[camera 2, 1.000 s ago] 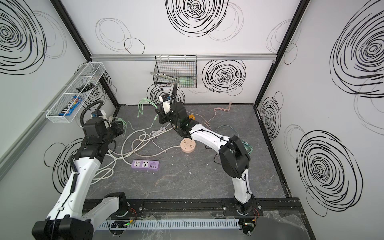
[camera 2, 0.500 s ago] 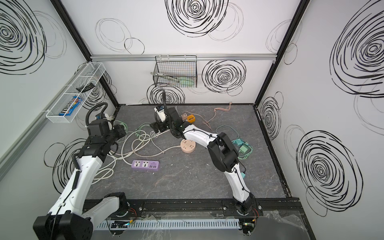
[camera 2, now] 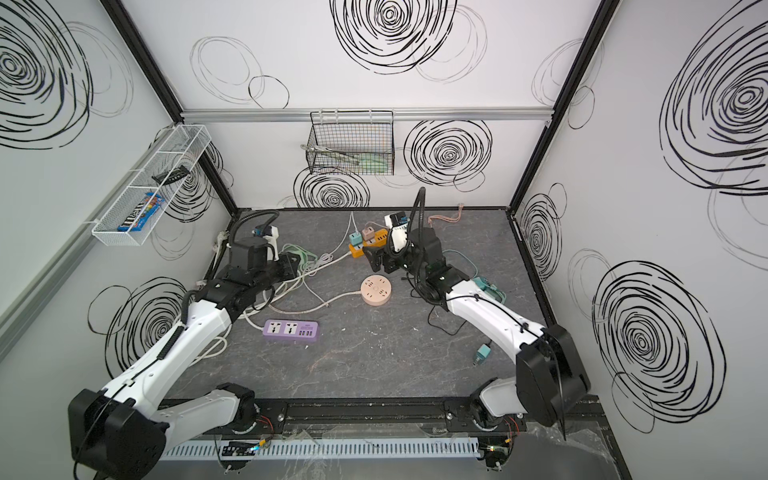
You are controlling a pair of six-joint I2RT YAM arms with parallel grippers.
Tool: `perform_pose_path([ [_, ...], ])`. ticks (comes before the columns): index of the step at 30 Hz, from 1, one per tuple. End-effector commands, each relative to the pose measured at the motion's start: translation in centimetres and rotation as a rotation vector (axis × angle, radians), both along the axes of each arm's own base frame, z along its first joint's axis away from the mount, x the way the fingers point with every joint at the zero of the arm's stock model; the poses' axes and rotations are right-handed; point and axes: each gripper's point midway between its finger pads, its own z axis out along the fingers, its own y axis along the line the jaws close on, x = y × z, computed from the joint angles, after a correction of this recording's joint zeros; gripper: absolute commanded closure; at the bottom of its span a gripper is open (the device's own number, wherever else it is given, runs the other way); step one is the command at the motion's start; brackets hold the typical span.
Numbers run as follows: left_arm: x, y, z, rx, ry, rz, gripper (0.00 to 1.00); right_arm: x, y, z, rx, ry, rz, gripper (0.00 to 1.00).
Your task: Insert the plug
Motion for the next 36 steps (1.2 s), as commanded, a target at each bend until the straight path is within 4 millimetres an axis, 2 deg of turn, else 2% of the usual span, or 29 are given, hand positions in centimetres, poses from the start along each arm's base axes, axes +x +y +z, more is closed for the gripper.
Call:
perform_pose_path([
  [1, 1.3, -3.0, 1.7, -0.023, -0.061, -0.093, 1.0, -0.4, -4.1, 0.6, -0.013, -0.03, -0.165, 0.03],
  [6, 0.9, -7.5, 0.0, -0.013, -0.035, -0.313, 1.0, -3.0, -7.9, -0.9, -0.018, -0.017, -0.258, 0.03],
  [10, 1.0, -10.2, -1.1, 0.046, -0.016, -0.42, 1.0, -4.3, -10.4, -1.7, 0.022, -0.004, -0.345, 0.03],
  [15, 1.4, -13.1, -2.0, 0.073, 0.013, -0.536, 1.0, -4.6, -12.0, -1.8, 0.058, 0.004, -0.412, 0.03],
  [19, 2.1, -15.1, -3.5, 0.086, 0.058, -0.578, 1.0, -4.4, -12.2, -1.9, 0.06, 0.007, -0.425, 0.03],
  [25, 3.3, -16.3, -5.9, 0.134, 0.073, -0.591, 1.0, -4.1, -12.3, -2.2, 0.039, 0.017, -0.427, 0.03],
  [36, 3.3, -17.2, -9.3, 0.226, 0.119, -0.662, 1.0, -4.1, -12.6, -3.0, 0.034, 0.042, -0.434, 0.03],
])
